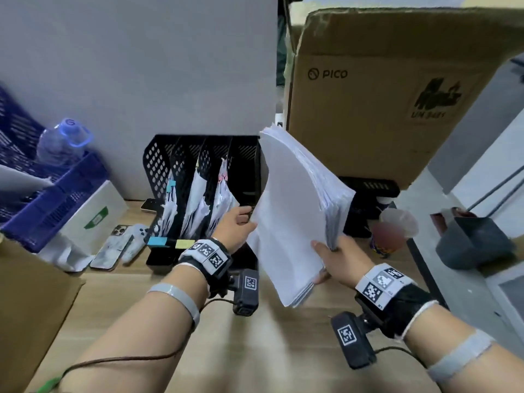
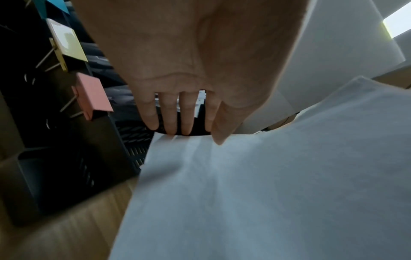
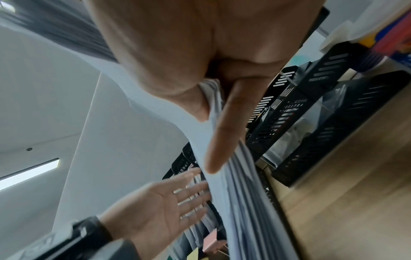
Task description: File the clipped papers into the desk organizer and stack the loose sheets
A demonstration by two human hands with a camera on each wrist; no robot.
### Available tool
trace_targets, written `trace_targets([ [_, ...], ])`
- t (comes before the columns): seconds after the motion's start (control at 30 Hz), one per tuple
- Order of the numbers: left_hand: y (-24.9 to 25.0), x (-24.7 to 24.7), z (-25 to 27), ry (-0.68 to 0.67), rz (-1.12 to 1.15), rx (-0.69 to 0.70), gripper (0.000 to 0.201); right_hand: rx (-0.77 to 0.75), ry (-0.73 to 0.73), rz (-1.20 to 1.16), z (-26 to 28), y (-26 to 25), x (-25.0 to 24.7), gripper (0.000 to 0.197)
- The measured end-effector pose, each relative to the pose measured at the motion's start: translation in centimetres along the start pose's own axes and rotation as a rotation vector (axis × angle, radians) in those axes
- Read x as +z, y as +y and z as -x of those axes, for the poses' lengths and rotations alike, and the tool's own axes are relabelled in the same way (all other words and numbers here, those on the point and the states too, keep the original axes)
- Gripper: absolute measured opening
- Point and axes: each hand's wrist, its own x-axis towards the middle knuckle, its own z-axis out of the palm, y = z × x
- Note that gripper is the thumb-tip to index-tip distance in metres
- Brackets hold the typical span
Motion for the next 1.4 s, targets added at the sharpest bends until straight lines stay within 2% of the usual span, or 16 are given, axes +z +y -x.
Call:
trace_targets([
  [0.1,-1.1,-2.4,-1.4,-0.074,-0.102,-0.004,0.055,-0.001,0.035,0.051,-1.6,-2.7,2.4,0.026],
  [0.2,-2.3,-4.9,-3.1,-0.095,-0.128,0.006,0.06,0.026,0.082,0.138,-3.1,-5.7,4.7,0.031],
  [0.33,-3.6,-7.6,-4.9,-0.08,-0.089,0.033,0.063,0.096,0.112,0.091,-5.6,-8.5,7.5,0.026],
  [0.47,-4.2,-9.6,-5.7,-0.088,-0.019,0.066,0.054,0.14,0.18,0.128,-8.4,-10.5,9.9,0.056],
  [0.53,-4.4,-10.3,-6.1,-0.099,0.02,0.085,0.048,0.147,0.21,0.173,-10.0,-11.3,11.0,0.061],
  [0.6,-4.7,-10.9,-6.5,-0.108,0.058,0.105,0.043,0.157,0.259,0.247,-11.6,-11.9,12.1,0.057],
  [0.7,-5.3,-11.5,-7.2,-0.105,0.134,0.116,0.038,0.179,0.344,0.389,-14.1,-12.2,14.0,0.038],
  [0.8,-5.8,-12.0,-7.6,-0.109,0.199,0.125,0.035,0.197,0.428,0.467,-16.3,-11.7,15.7,0.031],
  [0.97,-6.1,-12.7,-8.0,-0.135,0.229,0.136,0.031,0.222,0.46,0.363,-18.4,-9.9,18.0,0.032],
  [1.07,-6.2,-13.0,-8.3,-0.146,0.238,0.144,0.028,0.248,0.453,0.181,-18.4,-8.3,19.6,0.038],
  [1.17,-6.0,-13.3,-8.5,-0.161,0.259,0.138,0.028,0.275,0.509,-0.051,-17.9,-7.7,20.4,0.04],
  [1.3,-5.3,-13.1,-8.4,-0.173,0.27,0.138,0.028,0.197,0.525,-0.004,-16.7,-8.4,18.7,0.051],
  [1.4,-4.0,-12.9,-8.5,-0.157,0.304,0.166,0.026,0.059,0.568,-0.015,-15.5,-10.0,16.1,0.048],
])
